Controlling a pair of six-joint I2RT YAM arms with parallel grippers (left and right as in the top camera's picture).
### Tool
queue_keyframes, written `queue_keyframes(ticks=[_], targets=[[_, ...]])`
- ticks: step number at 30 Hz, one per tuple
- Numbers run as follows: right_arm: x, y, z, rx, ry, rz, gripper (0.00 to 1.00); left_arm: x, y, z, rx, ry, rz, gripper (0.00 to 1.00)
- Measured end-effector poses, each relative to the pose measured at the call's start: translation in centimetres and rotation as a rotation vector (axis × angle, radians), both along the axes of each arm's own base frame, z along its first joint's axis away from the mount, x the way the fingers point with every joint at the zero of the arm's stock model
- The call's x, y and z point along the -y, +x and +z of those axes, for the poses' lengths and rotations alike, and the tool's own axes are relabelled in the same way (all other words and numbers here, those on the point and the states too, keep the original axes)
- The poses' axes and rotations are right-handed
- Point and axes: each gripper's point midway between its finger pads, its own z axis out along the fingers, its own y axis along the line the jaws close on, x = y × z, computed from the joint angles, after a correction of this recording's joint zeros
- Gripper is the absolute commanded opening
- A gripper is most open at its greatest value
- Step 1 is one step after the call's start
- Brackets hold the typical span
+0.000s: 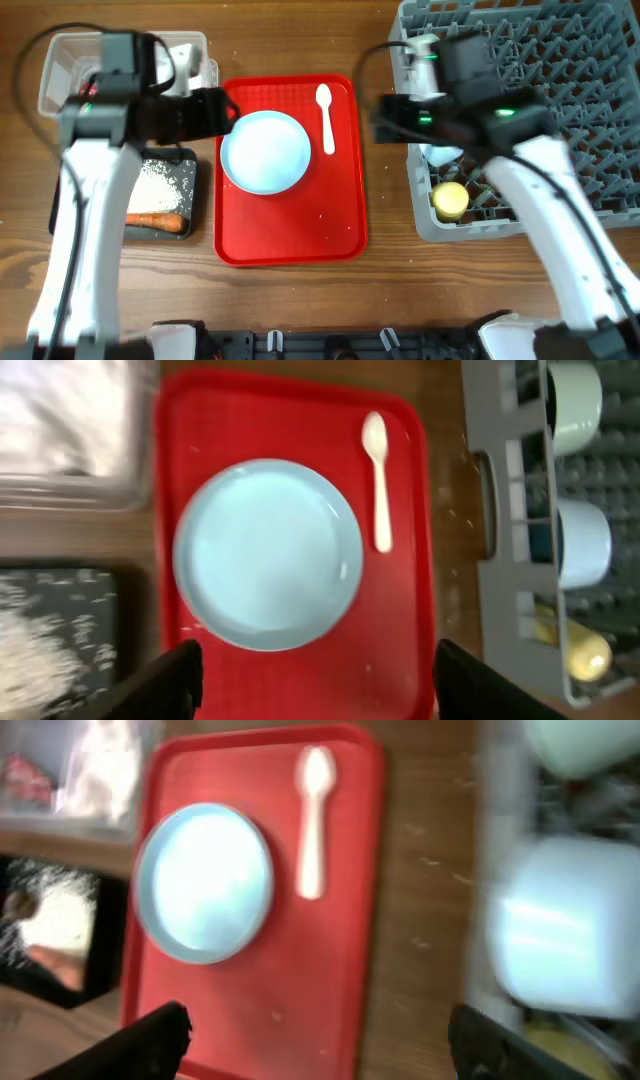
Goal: Sort waste into correct bins and load items into the dishwasher rack
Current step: 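Grasp the light-blue plate on the red tray with the right gripper, then carry the plate to the rack and stand it upright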
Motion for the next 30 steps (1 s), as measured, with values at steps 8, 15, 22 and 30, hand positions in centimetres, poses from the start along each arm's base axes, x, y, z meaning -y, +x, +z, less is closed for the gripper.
queue_keyframes(ticks=[8,15,22,30], targets=[[-9.6,1.3,-14.5,-0.24,-0.061,-0.046,0.61,-4.8,-2.5,0.7,-0.033,0.183,0.245,0.79],[-10.3,2.1,-21.0,-0.313,-0.094,-0.137,0.49,-5.4,-3.3,0.2,-0.07,0.216,0.266,0.79],[-12.4,1.4,-22.5,-0.314,-0.091,-0.141,0.11,-5.5,-3.6,0.0,-0.086,0.218,0.267,0.79],[-12.4,0.7,-22.6,-0.359,-0.084,-0.151,0.04,-5.9,-3.7,0.0,-0.086,0.241,0.279,0.78]])
